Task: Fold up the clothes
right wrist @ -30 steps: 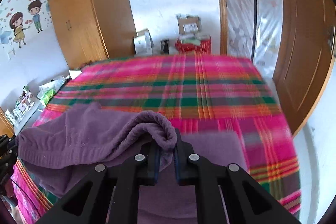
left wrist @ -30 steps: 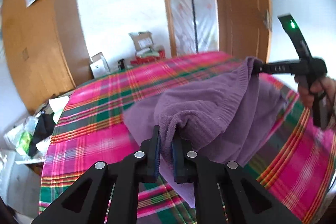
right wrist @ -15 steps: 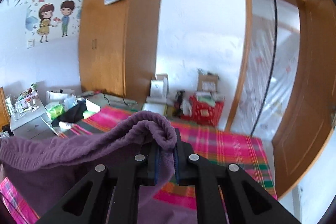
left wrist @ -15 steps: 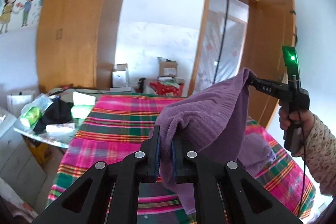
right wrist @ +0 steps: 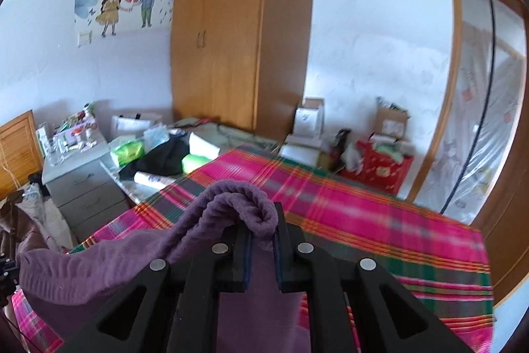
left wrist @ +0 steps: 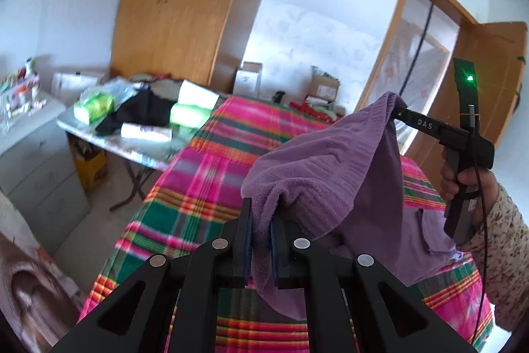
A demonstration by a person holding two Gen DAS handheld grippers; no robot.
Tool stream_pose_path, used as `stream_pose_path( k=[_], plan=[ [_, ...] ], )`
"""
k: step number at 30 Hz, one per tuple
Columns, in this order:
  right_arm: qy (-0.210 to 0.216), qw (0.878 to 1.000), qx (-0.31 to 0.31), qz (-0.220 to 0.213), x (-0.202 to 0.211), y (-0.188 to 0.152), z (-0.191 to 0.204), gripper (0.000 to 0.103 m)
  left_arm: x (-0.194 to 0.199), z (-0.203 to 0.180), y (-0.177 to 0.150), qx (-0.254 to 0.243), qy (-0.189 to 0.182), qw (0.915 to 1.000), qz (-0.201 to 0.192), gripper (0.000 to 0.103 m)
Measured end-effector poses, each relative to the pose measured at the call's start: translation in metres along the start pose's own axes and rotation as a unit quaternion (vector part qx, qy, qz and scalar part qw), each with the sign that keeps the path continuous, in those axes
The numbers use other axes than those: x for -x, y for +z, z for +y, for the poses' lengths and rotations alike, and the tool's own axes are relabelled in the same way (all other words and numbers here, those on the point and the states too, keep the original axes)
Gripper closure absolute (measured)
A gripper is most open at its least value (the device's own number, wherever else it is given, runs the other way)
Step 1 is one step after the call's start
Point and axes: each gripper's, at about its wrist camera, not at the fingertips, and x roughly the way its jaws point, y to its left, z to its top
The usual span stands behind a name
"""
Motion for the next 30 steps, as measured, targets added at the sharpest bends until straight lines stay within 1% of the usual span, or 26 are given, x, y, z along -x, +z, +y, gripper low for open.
stream_pose_path(
  k=[5, 9, 14, 17, 20, 22, 25, 27, 30],
  plan=[
    [0.016, 1.0, 0.01, 0.017, -0.042, 0.002, 0.019, 0.092, -0.015, 0.023, -0.011, 0.036, 0.008, 0.9991, 0.023, 0.094],
    [0.027, 0.999, 0.038, 0.027, -0.071, 0.004, 0.04, 0.092, -0.026, 0.034, -0.017, 0.047, 0.017, 0.9978, 0.043, 0.094],
    [0.048, 0.995, 0.064, 0.064, -0.103, -0.009, 0.065, 0.092, -0.035, 0.046, -0.022, 0.062, 0.029, 0.9956, 0.064, 0.094],
    [0.069, 0.992, 0.058, 0.091, -0.116, -0.016, 0.069, 0.092, -0.039, 0.049, -0.025, 0.066, 0.036, 0.9942, 0.076, 0.094],
    [0.074, 0.989, 0.059, 0.113, -0.119, -0.02, 0.069, 0.092, -0.041, 0.05, -0.027, 0.068, 0.044, 0.9928, 0.089, 0.093],
    [0.084, 0.987, 0.056, 0.129, -0.117, -0.021, 0.066, 0.092, -0.041, 0.05, -0.028, 0.07, 0.04, 0.9922, 0.095, 0.093],
    [0.09, 0.985, 0.049, 0.137, -0.107, -0.022, 0.059, 0.089, -0.037, 0.049, -0.029, 0.069, 0.049, 0.9913, 0.101, 0.092],
    [0.096, 0.984, 0.04, 0.141, -0.097, -0.022, 0.049, 0.084, -0.032, 0.05, -0.03, 0.073, 0.054, 0.9908, 0.101, 0.091],
    [0.107, 0.983, 0.023, 0.146, -0.081, -0.026, 0.034, 0.083, -0.023, 0.051, -0.03, 0.076, 0.065, 0.99, 0.099, 0.091]
  ],
)
